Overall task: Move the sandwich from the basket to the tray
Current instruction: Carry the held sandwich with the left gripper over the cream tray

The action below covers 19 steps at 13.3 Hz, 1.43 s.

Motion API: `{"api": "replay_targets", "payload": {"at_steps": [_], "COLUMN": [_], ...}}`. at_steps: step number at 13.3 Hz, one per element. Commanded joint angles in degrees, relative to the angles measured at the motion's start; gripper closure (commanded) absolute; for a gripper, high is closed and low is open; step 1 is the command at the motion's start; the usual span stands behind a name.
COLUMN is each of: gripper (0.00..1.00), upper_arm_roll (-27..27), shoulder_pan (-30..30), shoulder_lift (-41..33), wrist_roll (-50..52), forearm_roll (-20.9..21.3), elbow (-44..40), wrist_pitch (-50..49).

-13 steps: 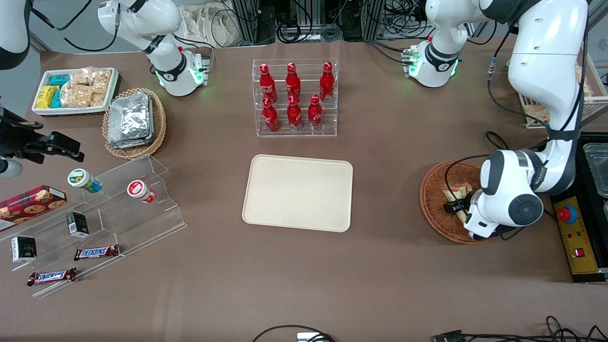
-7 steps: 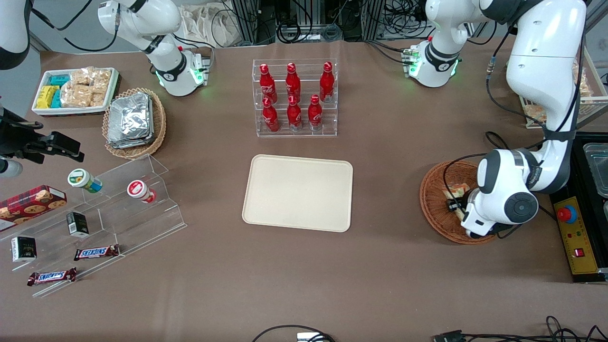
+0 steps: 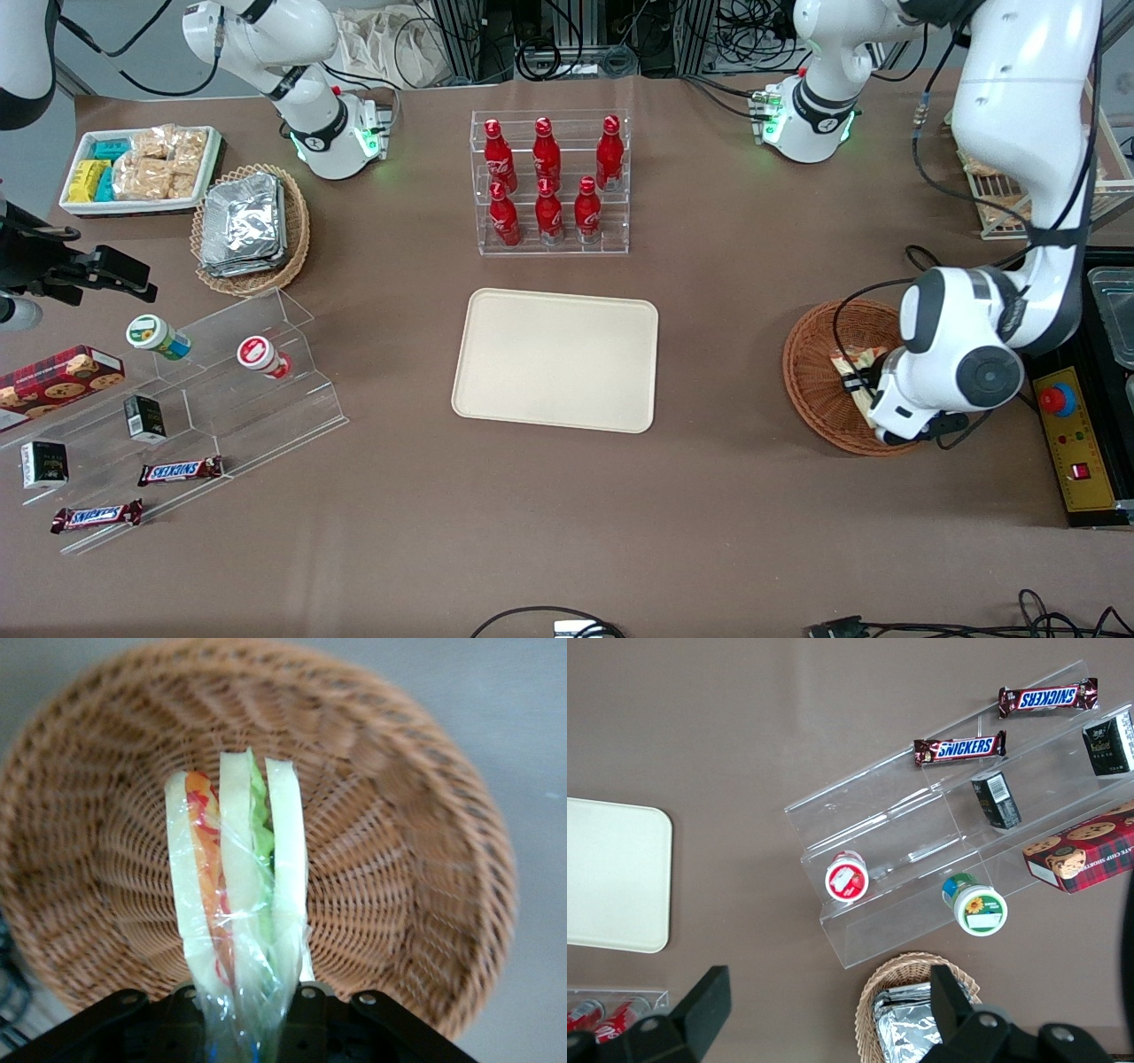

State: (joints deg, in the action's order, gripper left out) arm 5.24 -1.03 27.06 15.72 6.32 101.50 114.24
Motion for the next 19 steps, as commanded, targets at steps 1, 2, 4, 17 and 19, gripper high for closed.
{"api": "replay_targets", "payload": {"at_steps": [1,2,4,17,19], "gripper": [0.90,0.90,0.91,0.91,0.91], "upper_arm_roll": [0.2,0.6,4.6,10.4,10.4], "shoulder_pan": [0.3,0.5,0.5,18.7,19.9], "shoulder_lift": [-5.7,-6.1,-5.6,12.7,13.8], "wrist_roll": [-5.4,-5.5,-4.6,15.9,15.8], "forearm_roll": [-0.8,-0.6,-1.0,-1.0,-1.2], "elbow": [-0.1,-1.2,-4.9,-21.2,-21.0], "wrist_pitch": [-3.2,-4.6,-7.9,-7.2,-4.0]}}
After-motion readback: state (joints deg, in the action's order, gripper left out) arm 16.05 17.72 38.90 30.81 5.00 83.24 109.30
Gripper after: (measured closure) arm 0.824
